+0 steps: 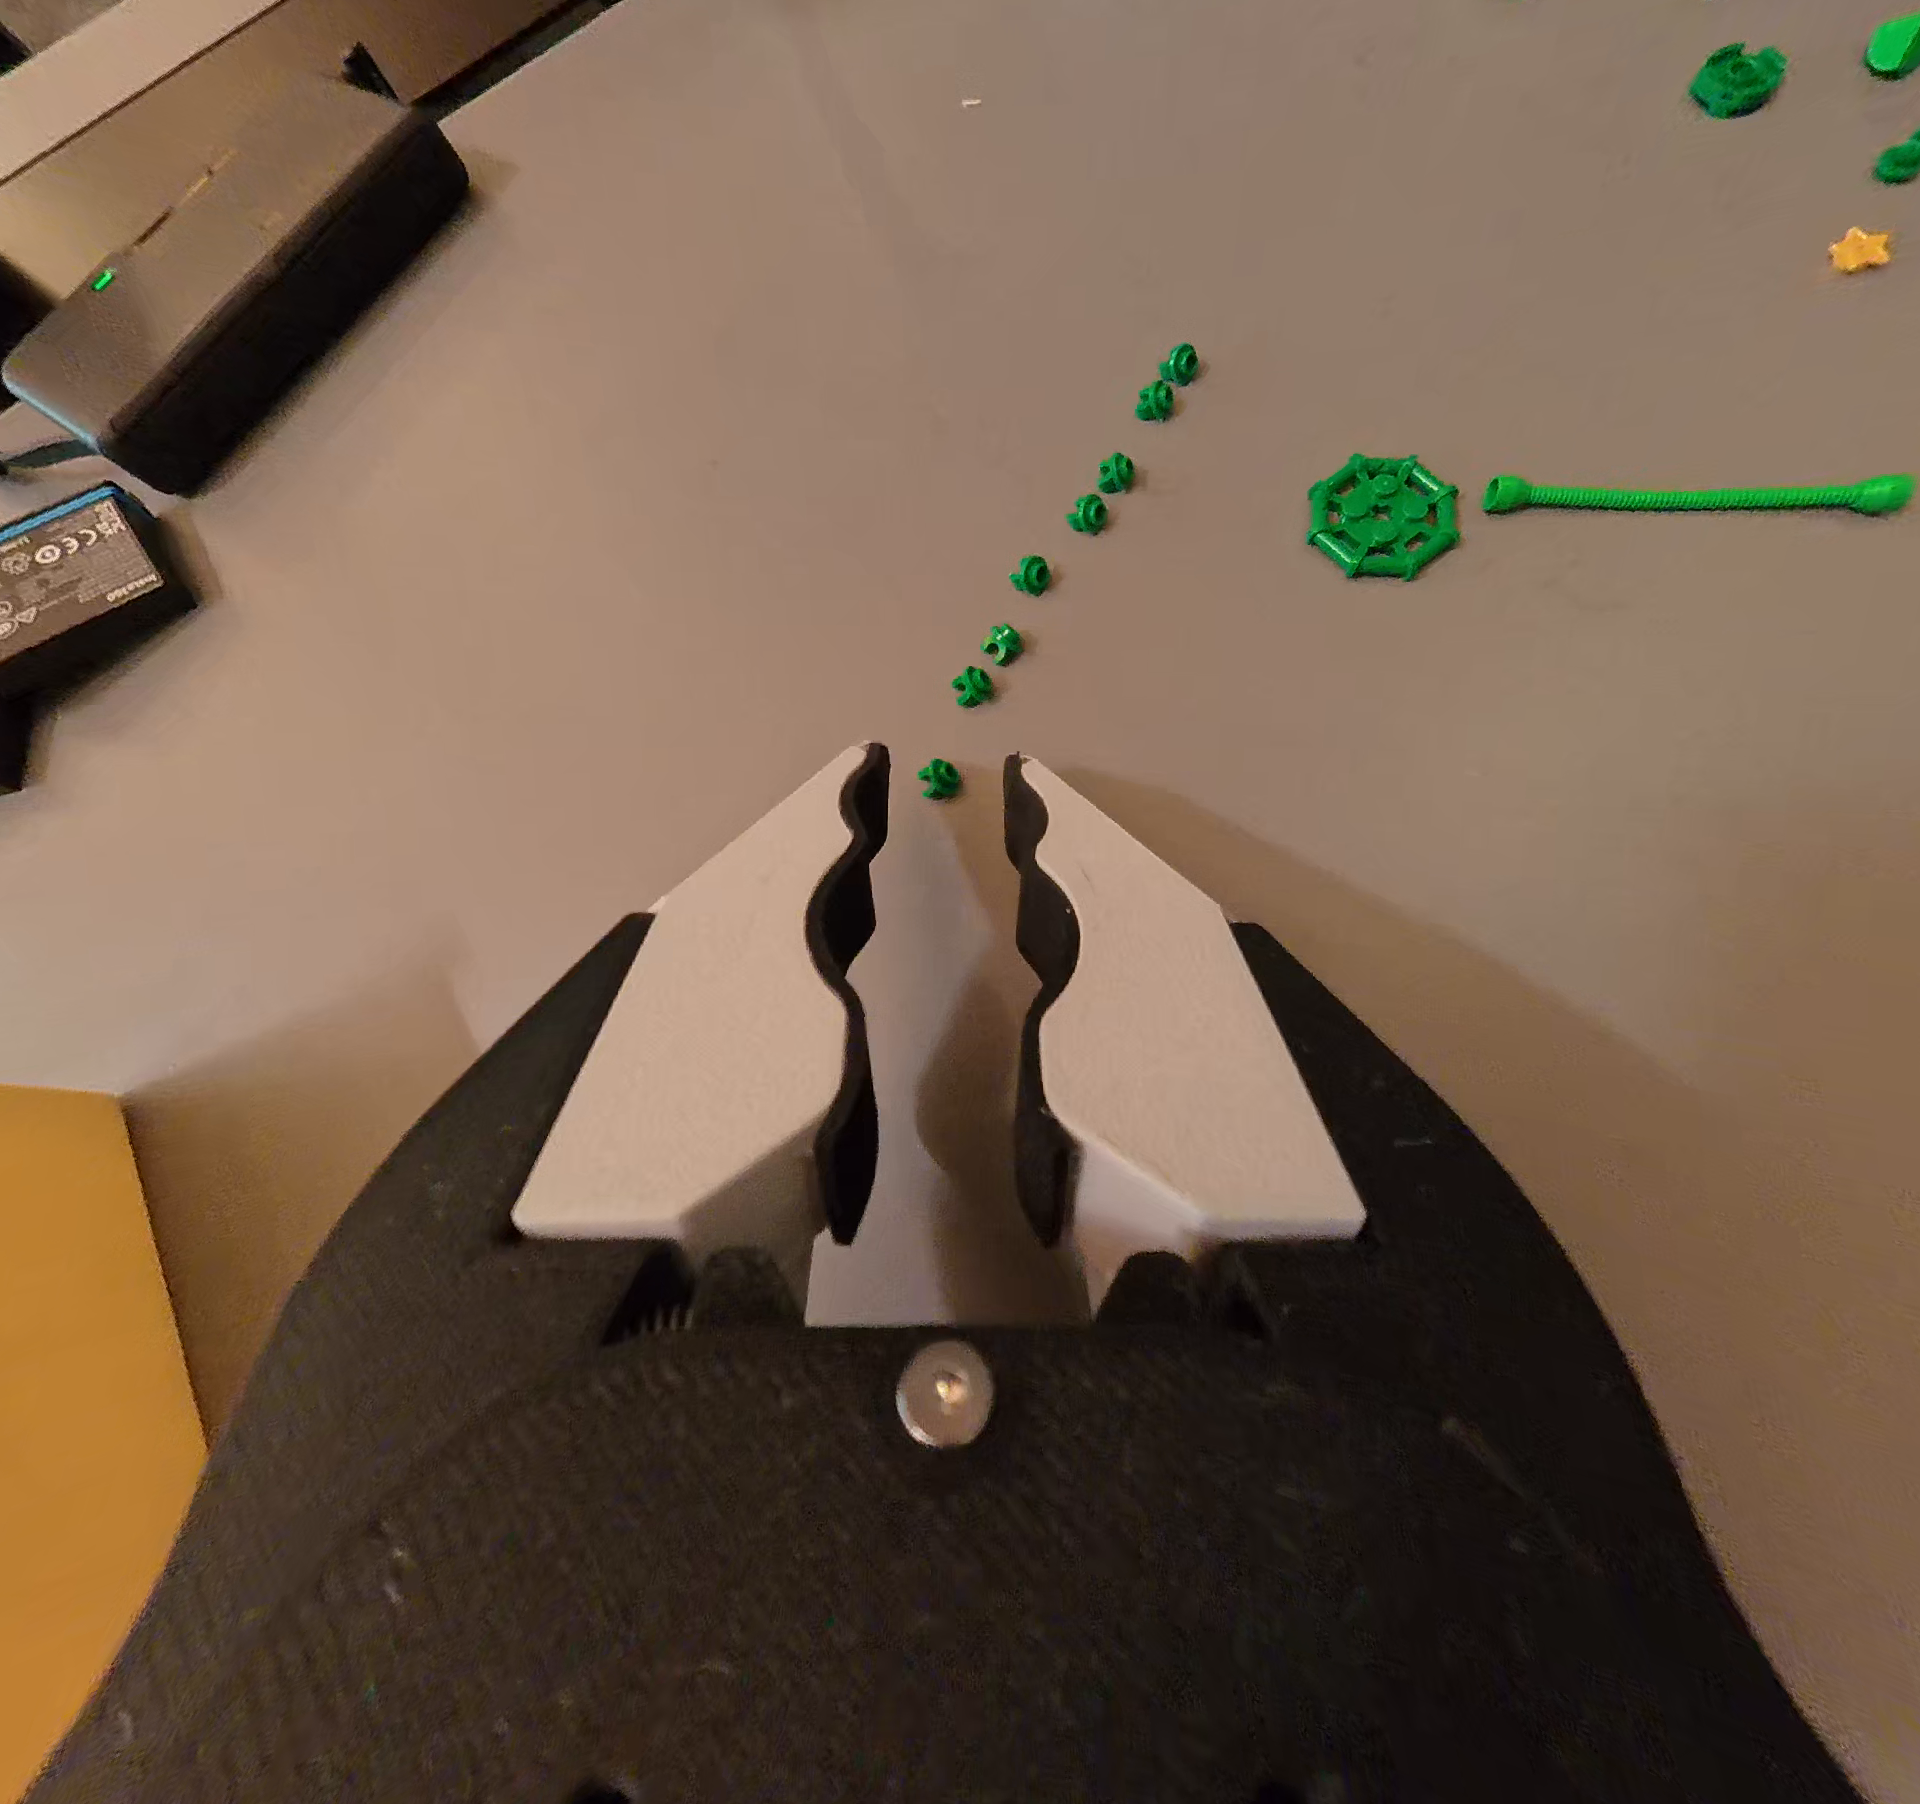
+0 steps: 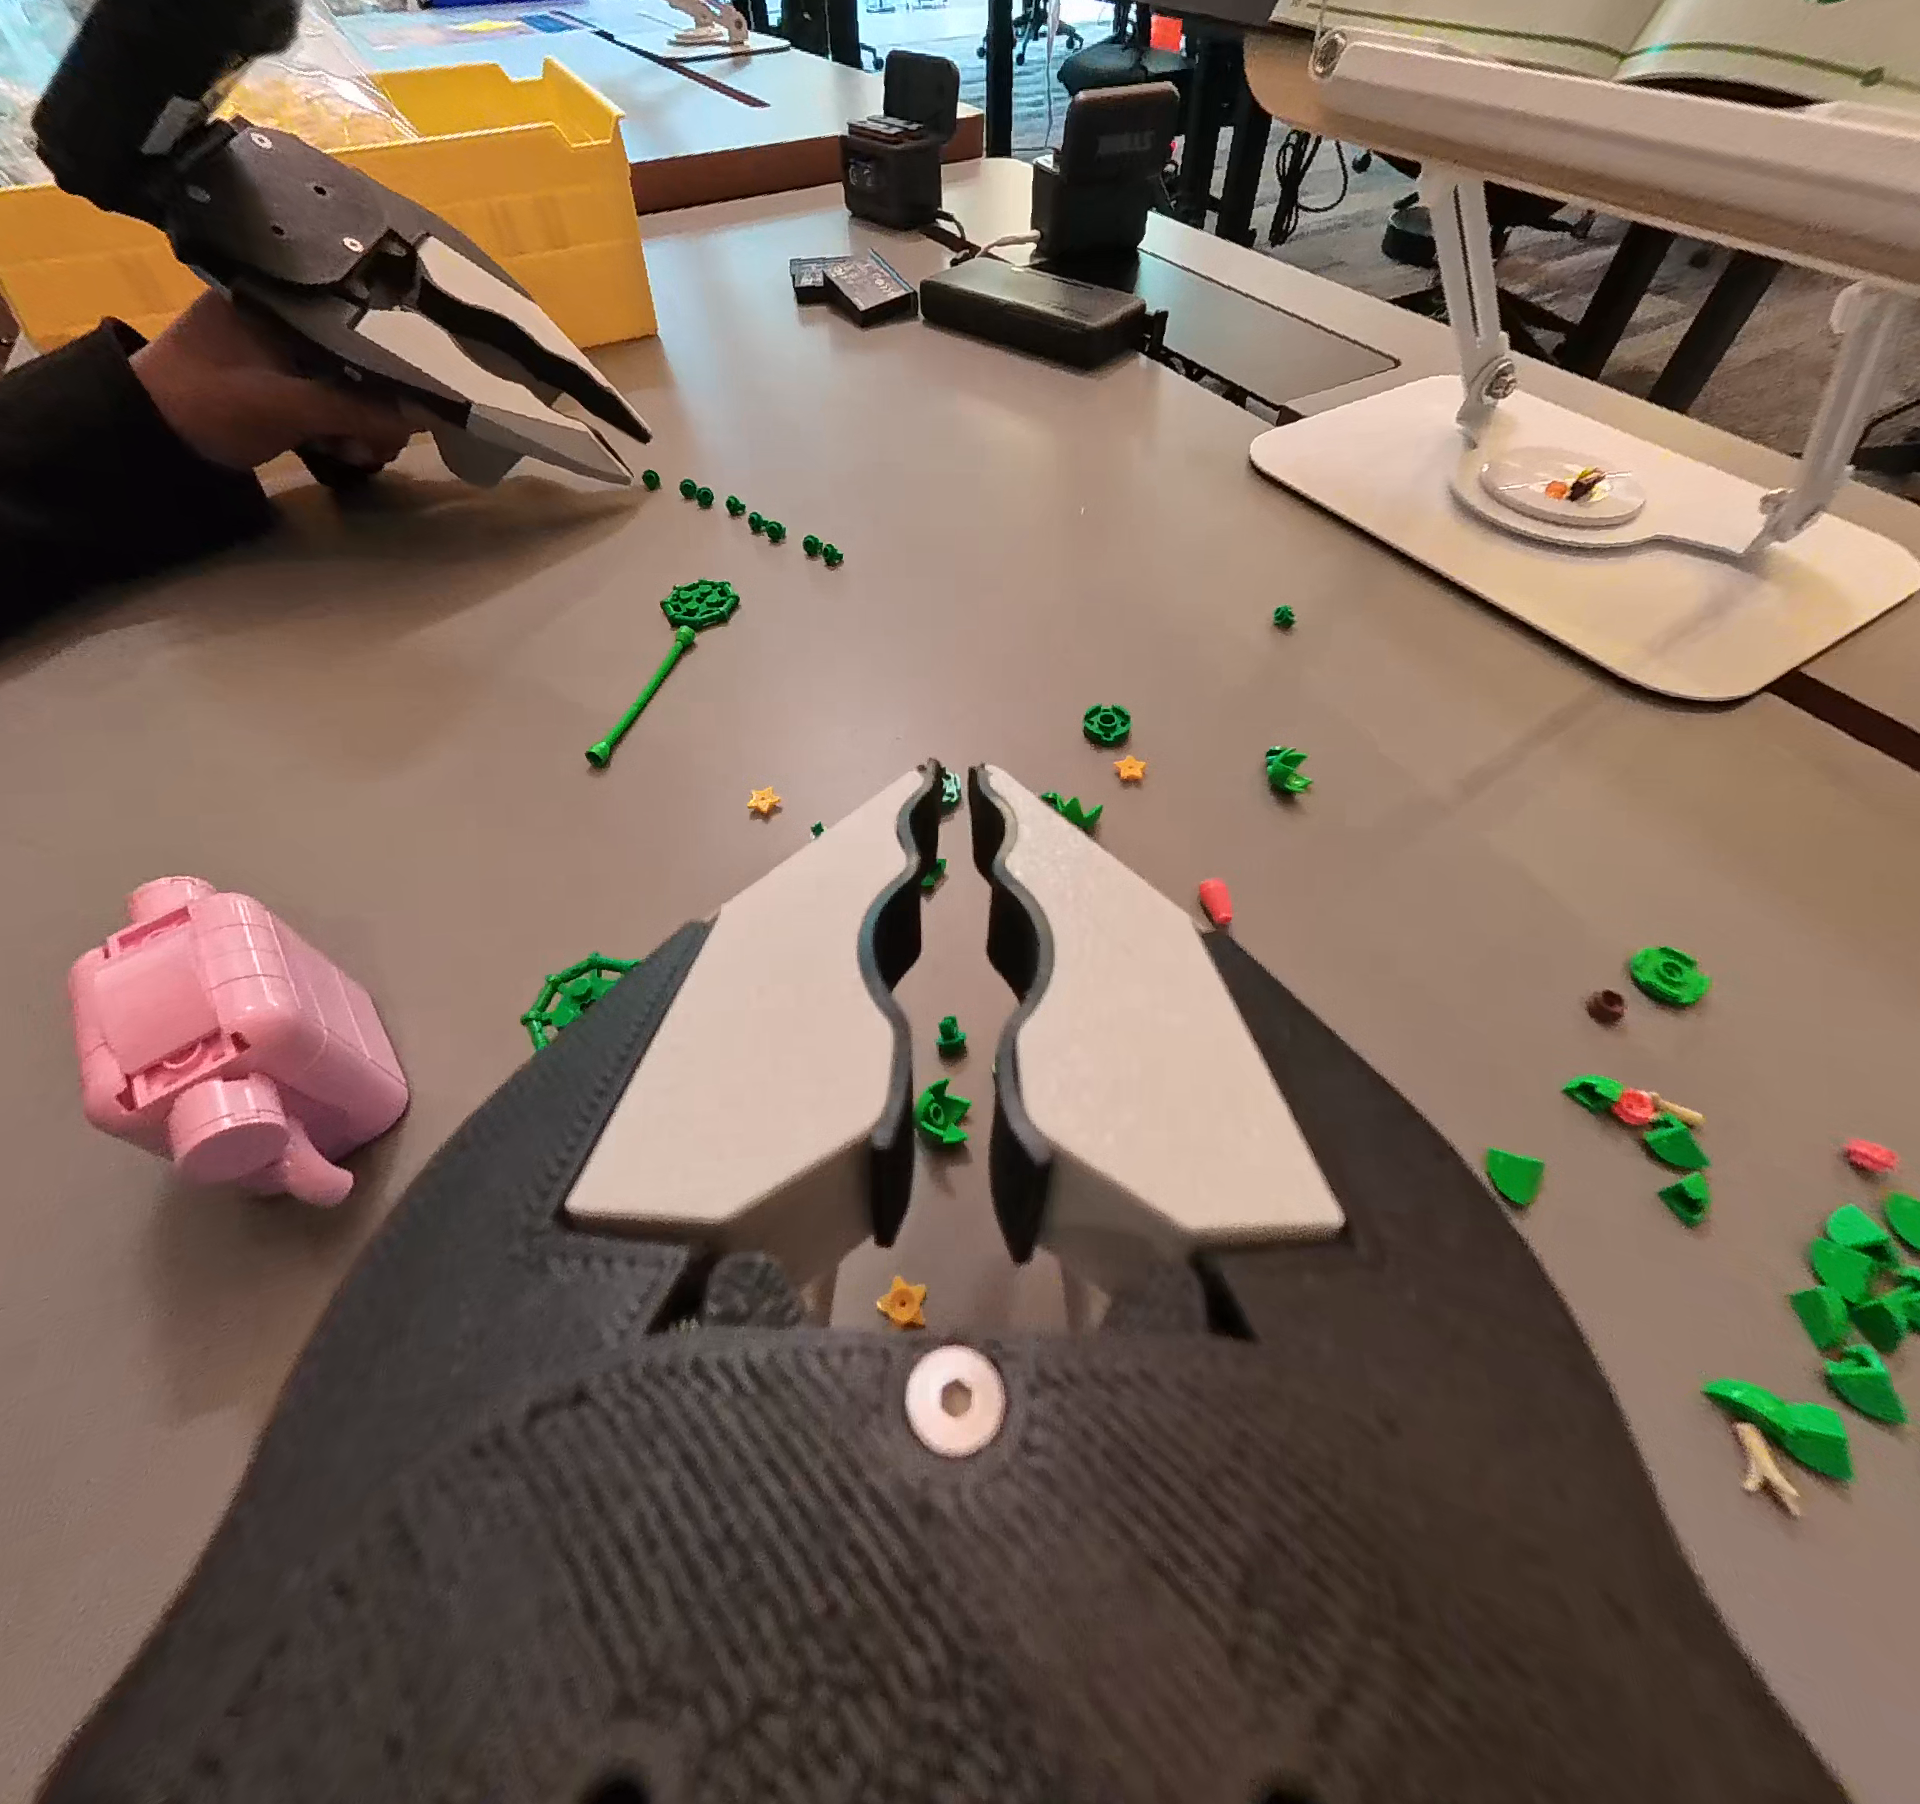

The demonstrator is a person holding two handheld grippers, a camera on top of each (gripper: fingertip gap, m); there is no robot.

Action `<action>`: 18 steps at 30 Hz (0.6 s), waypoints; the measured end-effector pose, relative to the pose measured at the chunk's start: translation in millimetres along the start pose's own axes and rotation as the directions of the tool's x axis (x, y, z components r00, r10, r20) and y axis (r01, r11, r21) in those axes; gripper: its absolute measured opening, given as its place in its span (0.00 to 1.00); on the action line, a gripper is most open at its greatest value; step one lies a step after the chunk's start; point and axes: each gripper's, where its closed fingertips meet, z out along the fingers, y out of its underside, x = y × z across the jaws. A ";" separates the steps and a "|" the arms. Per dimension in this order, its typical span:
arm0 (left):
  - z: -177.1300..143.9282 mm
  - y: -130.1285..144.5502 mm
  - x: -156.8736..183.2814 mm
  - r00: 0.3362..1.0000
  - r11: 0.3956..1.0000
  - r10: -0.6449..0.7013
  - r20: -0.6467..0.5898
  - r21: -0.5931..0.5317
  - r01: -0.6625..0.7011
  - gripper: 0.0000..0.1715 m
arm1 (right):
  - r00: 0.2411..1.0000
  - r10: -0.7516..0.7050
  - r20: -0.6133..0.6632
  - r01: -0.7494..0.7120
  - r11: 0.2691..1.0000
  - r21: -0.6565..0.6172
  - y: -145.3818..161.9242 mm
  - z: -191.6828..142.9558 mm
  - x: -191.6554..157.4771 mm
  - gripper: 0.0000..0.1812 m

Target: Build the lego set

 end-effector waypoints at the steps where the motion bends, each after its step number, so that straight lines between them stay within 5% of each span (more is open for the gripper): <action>1: -0.3 -1.1 0.1 1.000 1.000 0.003 0.001 0.007 -0.003 0.11 | 1.000 -0.001 0.002 0.001 1.000 0.000 0.3 0.5 -0.9 0.02; 18: 22.0 -17.2 1.9 0.998 0.998 0.064 0.028 -0.003 -0.064 0.18 | 0.999 0.027 0.027 -0.027 0.999 -0.017 8.5 7.4 -3.3 0.02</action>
